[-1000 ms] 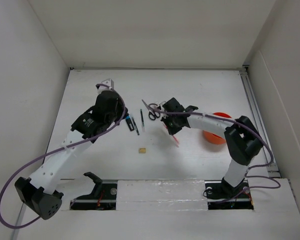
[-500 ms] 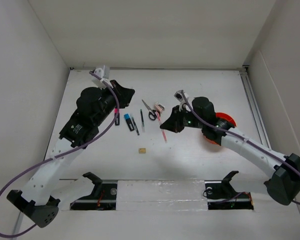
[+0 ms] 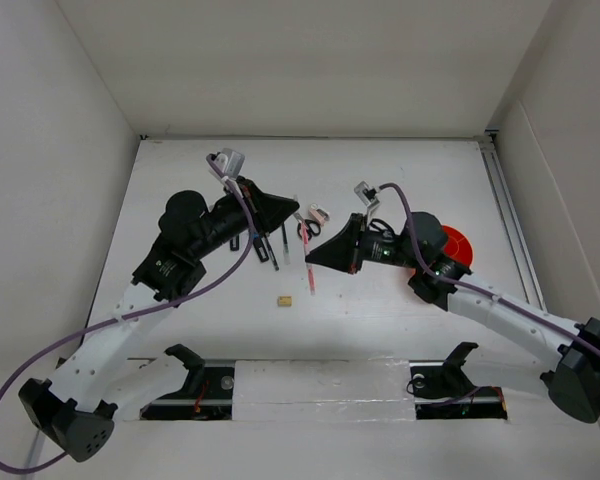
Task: Sort the stationery into containers
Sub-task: Cap the pen
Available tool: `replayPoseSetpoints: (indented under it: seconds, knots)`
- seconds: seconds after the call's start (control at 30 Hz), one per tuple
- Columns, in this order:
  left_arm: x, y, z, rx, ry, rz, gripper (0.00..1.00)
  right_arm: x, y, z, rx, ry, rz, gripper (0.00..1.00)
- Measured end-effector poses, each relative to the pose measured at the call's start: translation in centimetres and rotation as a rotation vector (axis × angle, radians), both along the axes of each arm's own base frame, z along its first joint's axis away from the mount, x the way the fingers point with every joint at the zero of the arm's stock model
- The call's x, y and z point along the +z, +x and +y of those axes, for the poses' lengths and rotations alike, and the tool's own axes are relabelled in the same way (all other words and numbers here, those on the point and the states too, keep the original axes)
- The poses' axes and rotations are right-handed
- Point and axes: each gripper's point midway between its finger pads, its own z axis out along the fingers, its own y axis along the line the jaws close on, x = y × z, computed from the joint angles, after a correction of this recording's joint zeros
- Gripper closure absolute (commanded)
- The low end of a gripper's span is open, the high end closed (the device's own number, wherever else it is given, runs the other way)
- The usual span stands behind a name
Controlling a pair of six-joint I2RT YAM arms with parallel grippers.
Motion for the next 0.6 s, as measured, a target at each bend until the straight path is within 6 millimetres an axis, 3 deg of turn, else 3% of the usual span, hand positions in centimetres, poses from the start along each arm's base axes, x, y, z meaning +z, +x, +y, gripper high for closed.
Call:
replayPoseSetpoints:
  seconds: [0.2, 0.6]
  knots:
    - [0.4, -1.0, -0.5, -0.060, -0.019, -0.026, 1.00, 1.7, 0.0, 0.4, 0.017, 0.081, -0.002, 1.00]
    - [2.0, -2.0, 0.1, -0.061, -0.056, -0.081, 1.00, 2.1, -1.2, 1.1, 0.062, 0.126, 0.005, 1.00]
